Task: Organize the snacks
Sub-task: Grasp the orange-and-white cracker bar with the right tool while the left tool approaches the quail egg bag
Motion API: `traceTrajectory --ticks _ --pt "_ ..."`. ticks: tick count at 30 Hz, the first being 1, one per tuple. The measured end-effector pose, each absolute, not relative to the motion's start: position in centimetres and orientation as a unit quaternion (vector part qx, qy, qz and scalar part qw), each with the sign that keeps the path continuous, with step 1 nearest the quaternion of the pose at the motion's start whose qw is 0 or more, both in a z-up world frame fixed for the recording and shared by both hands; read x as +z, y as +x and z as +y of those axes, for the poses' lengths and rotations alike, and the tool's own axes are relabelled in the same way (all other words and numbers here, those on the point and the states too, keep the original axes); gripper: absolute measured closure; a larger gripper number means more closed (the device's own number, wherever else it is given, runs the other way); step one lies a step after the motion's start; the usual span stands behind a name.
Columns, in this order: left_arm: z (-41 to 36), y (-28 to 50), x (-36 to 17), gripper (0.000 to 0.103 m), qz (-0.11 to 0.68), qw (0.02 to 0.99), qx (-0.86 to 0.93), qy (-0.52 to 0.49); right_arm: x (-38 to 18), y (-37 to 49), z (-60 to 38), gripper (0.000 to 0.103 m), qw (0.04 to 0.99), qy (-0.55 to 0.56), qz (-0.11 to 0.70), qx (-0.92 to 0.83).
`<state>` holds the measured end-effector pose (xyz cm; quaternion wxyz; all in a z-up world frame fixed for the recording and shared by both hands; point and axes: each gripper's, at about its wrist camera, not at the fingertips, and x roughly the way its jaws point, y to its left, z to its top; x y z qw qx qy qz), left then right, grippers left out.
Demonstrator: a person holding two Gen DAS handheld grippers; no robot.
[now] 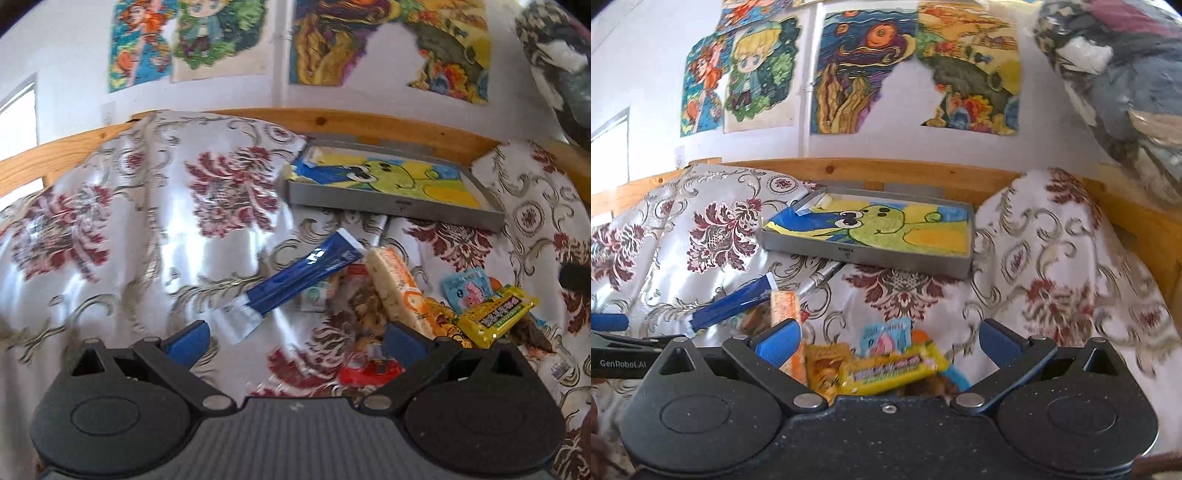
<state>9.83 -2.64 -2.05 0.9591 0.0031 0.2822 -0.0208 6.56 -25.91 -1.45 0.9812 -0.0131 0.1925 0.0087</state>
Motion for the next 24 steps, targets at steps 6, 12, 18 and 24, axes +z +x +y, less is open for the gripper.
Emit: traceTrajectory --ticks 6,12,18,24 --pt "-4.0 12.4 -3.7 0.001 0.293 0.954 -0.04 0.046 -2.8 10.3 -25.1 0.001 0.979 -0.065 0.191 0.034" --pt "-4.1 14.1 -5.3 0.001 0.299 0.949 -0.046 0.085 -4.2 12.9 -23.8 0.001 0.971 -0.077 0.209 0.091" --pt "-2.6 14.2 -6.8 0.001 0.307 0.948 -0.046 0.07 -6.2 14.9 -21.6 0.001 0.954 -0.098 0.247 0.139" --pt "-1.2 14.5 -6.9 0.001 0.315 0.948 -0.051 0.024 -8.3 16.7 -20.0 0.001 0.935 -0.121 0.293 0.158"
